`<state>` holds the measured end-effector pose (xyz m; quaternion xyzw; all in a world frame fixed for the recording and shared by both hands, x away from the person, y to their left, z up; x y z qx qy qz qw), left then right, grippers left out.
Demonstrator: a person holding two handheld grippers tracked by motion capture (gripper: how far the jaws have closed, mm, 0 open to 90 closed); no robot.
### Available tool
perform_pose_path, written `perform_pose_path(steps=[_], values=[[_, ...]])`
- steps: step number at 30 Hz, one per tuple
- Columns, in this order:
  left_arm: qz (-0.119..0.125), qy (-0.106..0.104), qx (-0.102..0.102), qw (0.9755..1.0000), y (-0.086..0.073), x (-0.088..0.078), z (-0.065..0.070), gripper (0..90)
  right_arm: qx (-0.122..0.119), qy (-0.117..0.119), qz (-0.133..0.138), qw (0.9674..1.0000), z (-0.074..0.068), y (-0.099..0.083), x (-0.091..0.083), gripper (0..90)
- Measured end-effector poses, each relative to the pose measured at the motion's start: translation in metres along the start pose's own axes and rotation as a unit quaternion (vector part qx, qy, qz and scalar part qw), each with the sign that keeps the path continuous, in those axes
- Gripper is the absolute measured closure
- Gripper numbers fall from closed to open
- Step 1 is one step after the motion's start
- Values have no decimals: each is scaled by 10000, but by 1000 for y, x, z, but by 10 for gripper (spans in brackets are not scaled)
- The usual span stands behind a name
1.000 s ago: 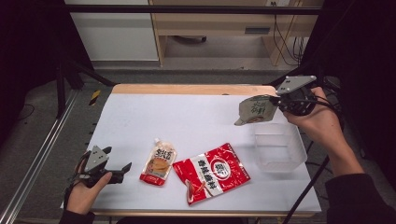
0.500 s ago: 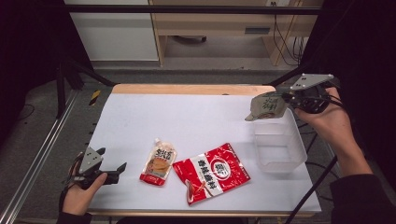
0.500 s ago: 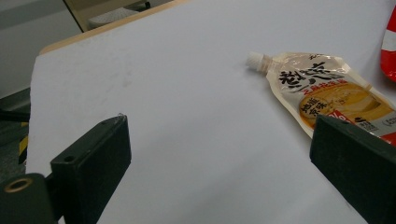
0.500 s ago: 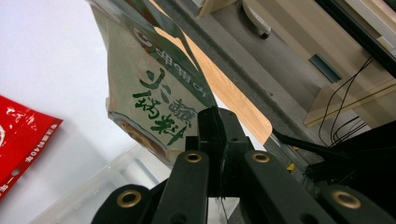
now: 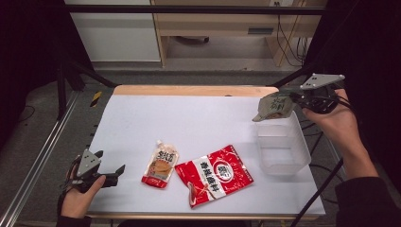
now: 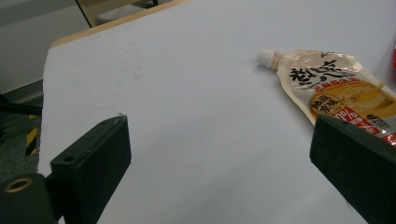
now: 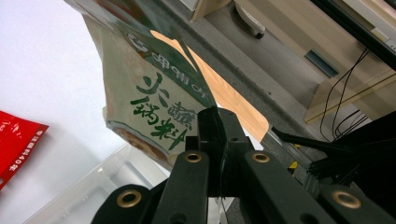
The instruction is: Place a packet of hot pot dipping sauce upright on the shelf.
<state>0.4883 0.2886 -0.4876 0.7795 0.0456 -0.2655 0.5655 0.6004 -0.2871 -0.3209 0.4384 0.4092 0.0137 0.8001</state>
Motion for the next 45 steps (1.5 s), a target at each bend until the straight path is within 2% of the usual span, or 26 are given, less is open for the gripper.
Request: perform_pose_path(steps=[9, 15, 29, 45], values=[[3, 44, -28, 10000, 0, 0, -2, 54, 104, -50, 69, 9999, 6, -2, 4, 900], [-32, 56, 52, 10000, -1, 0, -1, 53, 221, -95, 171, 9996, 12, -3, 6, 900], [-20, 65, 98, 9999, 0, 0, 1, 53, 473, -179, 326, 9982, 22, -3, 13, 900], [-57, 37, 163, 9998, -1, 1, 3, 53, 775, -140, -55, 9969, 18, -27, 40, 900]])
Point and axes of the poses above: each handheld gripper's, and its own axes: x roughly forward along the jaws, y roughly out of its top, z roughly to its right, the point moved 9 cm from there along x, roughly forward along the jaws, and after that the axes turned 9 degrees about y, right-handed, at the moved point
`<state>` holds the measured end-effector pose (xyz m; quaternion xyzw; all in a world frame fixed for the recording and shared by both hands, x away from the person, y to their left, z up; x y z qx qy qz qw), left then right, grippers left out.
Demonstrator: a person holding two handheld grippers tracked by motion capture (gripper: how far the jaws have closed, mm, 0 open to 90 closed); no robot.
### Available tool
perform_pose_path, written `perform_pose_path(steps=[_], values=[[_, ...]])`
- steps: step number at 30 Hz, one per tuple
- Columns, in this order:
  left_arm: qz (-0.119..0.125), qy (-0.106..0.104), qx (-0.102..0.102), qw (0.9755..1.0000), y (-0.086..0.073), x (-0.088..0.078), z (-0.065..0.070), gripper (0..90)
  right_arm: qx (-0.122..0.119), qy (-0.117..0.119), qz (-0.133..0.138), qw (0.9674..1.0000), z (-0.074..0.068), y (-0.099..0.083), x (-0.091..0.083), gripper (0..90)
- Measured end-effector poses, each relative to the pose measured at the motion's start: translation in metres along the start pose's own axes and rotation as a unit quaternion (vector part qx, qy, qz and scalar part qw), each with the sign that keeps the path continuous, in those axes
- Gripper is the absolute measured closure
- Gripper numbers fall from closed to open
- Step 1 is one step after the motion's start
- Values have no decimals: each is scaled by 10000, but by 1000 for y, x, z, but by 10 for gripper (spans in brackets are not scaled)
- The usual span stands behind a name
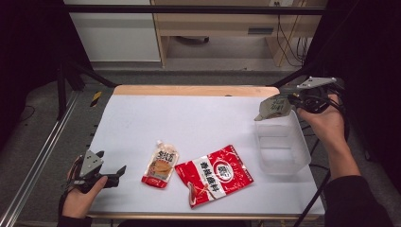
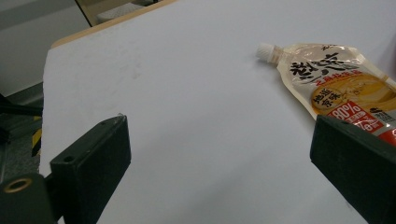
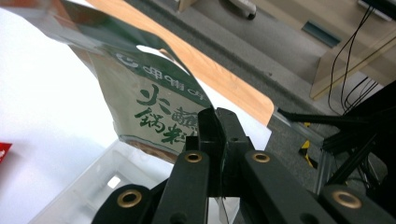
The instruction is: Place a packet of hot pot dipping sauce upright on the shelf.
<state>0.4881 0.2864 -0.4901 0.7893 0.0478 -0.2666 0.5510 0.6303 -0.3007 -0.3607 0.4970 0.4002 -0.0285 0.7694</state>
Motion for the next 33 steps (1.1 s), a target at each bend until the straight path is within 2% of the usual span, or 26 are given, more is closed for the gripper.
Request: perform_pose_path(steps=[5, 9, 16, 21, 26, 33], values=[[10, 1, -3, 10000, 0, 0, 0, 53, 126, -72, -79, 9999, 5, -6, 0, 900], [29, -14, 6, 10000, 1, -1, 1, 53, 223, -76, -279, 9993, 7, -14, 5, 900], [40, -22, 10, 10000, 2, -1, 2, 53, 385, -6, -490, 9981, 5, -21, 14, 900], [21, -36, 21, 10000, 2, 0, 3, 53, 492, 74, -702, 9963, 4, -27, 22, 900], [15, -42, 42, 10000, 2, 0, 4, 53, 622, 135, -999, 9930, 6, -36, 33, 900], [6, -63, 36, 10000, 2, 2, 5, 53, 718, 59, -969, 9927, 15, -36, 47, 894]])
Point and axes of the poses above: each handheld gripper's, and its own axes: x roughly forward along the jaws, y roughly out of its top, z roughly to its right, the point moved 9 cm from there along x, roughly forward along the jaws, and after that the axes turned 9 degrees about y, right-handed, at the moved point
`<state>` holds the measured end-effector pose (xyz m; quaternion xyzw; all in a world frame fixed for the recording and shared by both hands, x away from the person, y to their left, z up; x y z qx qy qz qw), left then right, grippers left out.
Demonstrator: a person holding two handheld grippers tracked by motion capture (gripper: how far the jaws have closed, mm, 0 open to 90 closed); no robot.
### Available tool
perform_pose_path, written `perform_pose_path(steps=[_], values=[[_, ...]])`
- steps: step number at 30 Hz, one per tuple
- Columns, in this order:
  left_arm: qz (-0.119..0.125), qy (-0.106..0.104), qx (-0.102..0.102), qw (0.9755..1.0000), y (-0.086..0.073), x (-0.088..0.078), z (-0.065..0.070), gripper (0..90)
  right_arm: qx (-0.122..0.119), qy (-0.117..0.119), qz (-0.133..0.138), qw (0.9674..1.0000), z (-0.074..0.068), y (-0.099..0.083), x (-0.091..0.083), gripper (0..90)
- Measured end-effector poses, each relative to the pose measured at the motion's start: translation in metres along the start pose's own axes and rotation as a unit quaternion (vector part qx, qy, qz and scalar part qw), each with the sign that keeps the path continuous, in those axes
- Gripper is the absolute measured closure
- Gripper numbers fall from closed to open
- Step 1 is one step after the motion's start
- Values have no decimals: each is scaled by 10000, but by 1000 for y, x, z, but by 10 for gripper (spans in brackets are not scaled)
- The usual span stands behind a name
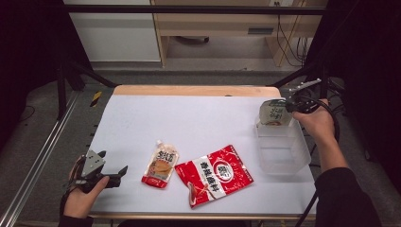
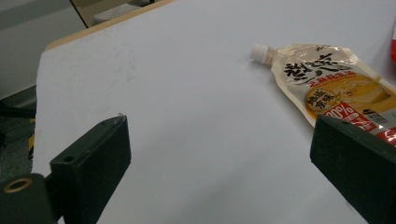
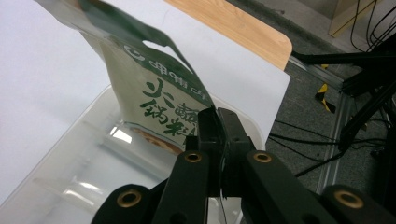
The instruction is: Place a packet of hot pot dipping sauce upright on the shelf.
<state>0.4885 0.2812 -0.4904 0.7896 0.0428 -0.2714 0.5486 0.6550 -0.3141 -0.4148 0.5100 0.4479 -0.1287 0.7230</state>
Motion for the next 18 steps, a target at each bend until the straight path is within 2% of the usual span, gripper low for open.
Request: perform_pose_path(steps=[5, 7, 11, 13, 18], values=[[-5, -11, -11, 10000, 0, 0, 0, 53, 137, -99, 190, 9997, 10, 0, 7, 799], [13, -5, -27, 10000, 0, 0, 0, 53, 167, -179, 226, 9994, 11, 1, 8, 684], [-7, -15, -11, 10000, 0, 1, 0, 53, 64, -453, 319, 9984, 12, 6, 8, 425], [6, -10, -19, 10000, 0, 0, 0, 53, -54, -563, 322, 9979, 11, 7, 6, 355], [2, -6, -5, 10000, 1, 0, 1, 52, -145, -627, 441, 9970, 6, 11, -2, 283]])
Point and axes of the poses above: each handheld gripper's, and its own axes: x roughly forward along the jaws, y roughly out of its top, z roughly to its right, the point moved 9 cm from there along x, roughly forward along the jaws, and after that the axes turned 9 degrees about y, right-handed, at the moved point
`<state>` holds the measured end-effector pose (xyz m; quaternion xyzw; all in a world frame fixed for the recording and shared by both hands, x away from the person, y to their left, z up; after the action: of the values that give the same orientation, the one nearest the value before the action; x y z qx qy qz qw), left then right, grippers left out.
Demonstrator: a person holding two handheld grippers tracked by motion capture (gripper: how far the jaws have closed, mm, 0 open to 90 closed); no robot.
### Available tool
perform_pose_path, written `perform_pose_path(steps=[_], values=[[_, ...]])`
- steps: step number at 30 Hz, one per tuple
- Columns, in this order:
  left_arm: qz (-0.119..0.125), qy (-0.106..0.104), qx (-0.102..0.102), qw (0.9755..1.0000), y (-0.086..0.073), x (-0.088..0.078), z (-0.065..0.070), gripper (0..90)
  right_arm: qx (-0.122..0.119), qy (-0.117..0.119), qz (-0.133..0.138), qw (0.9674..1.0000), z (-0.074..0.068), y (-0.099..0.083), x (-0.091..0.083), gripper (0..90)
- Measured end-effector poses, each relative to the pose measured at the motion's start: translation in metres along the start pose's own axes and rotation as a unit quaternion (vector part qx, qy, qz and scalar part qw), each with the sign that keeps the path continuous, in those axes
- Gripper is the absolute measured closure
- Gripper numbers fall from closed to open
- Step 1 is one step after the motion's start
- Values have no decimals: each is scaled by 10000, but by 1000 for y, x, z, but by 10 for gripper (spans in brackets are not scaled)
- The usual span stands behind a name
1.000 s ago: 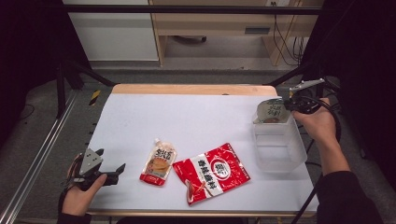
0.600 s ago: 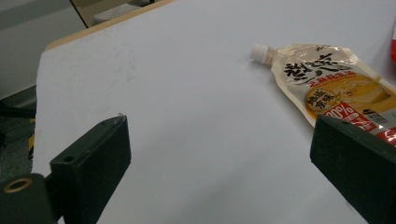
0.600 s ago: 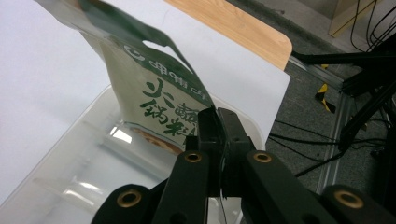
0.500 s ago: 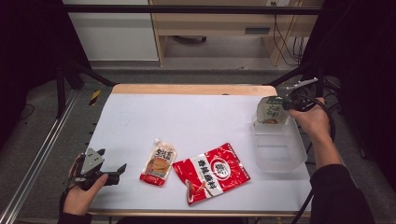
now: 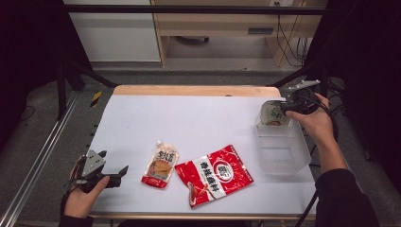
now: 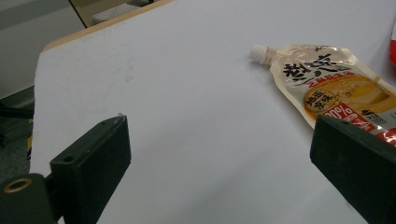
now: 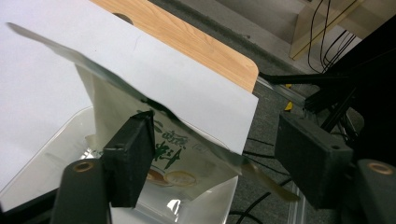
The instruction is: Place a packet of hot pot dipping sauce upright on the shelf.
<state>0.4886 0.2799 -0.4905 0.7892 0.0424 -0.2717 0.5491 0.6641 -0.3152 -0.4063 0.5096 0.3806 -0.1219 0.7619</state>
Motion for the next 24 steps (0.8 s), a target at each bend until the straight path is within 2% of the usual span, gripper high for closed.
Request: perform_pose_path(steps=[18, 24], values=[[2, -19, 14, 10000, 1, 0, 2, 53, 100, 49, 78, 9999, -3, 2, -4, 214], [5, -17, 17, 10000, 1, 0, 3, 53, 101, 72, 223, 9997, -9, 1, -15, 172]])
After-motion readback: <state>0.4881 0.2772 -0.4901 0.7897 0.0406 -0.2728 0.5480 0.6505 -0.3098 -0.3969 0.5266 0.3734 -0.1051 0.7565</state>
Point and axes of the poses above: each handheld gripper's, and its own axes: x roughly forward along the jaws, y roughly out of its top, z roughly to its right, the point moved 9 cm from there along x, roughly forward along the jaws, and after that the axes turned 9 degrees about y, right-handed, at the moved point
